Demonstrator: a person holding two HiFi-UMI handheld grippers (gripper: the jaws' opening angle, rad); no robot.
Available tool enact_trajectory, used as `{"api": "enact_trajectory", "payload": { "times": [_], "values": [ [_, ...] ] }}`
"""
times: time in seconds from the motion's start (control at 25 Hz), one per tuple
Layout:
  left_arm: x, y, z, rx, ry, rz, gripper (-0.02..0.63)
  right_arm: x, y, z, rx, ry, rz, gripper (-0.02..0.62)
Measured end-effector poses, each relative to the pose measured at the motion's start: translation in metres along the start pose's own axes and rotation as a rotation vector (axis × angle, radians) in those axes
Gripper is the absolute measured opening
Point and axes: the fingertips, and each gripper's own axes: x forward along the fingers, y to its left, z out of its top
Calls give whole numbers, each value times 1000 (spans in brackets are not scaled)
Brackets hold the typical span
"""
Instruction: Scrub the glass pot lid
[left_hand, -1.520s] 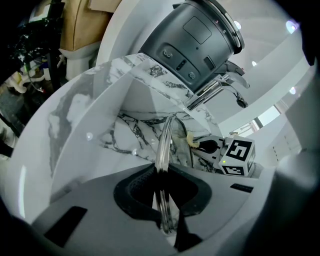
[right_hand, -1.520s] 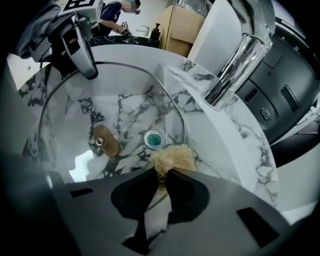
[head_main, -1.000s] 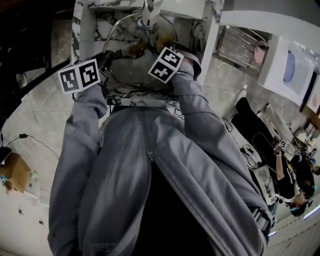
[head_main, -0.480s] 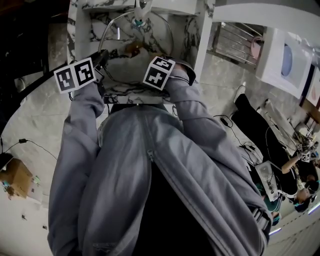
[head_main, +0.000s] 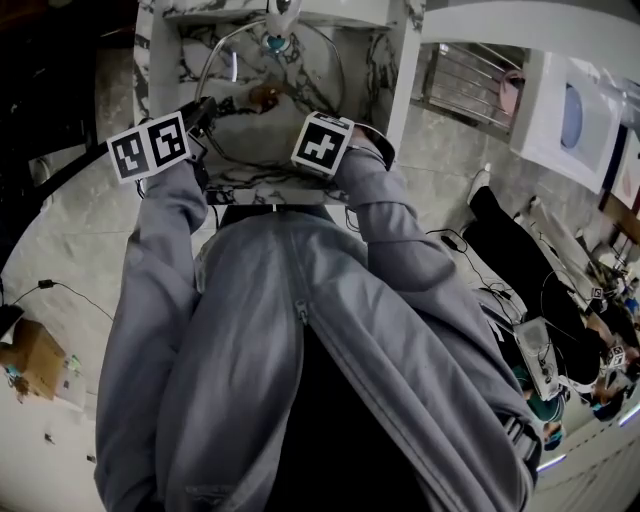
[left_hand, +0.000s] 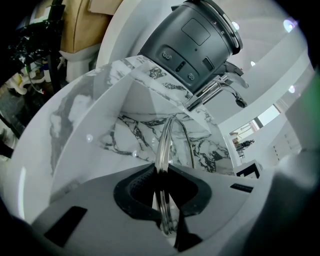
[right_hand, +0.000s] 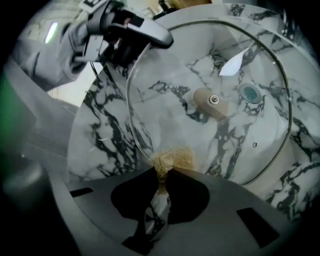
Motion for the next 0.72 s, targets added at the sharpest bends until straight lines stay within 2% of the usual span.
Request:
{"api": "enact_trajectory", "payload": {
  "times": [0.12, 0.4, 0.52, 0.72],
  "values": [
    [0, -1, 0, 1, -1, 0, 52, -27, 2, 21, 42, -155, 29, 50],
    [0, 0, -1, -1, 0, -3, 52, -101, -25, 40, 61, -314, -109, 49],
    [1, -2, 0, -3, 2, -5, 52, -138, -49, 46, 86, -399, -215, 49],
    [0, 0, 1, -5, 8, -3, 52, -197, -99, 52, 141, -513, -449, 49]
  ]
}}
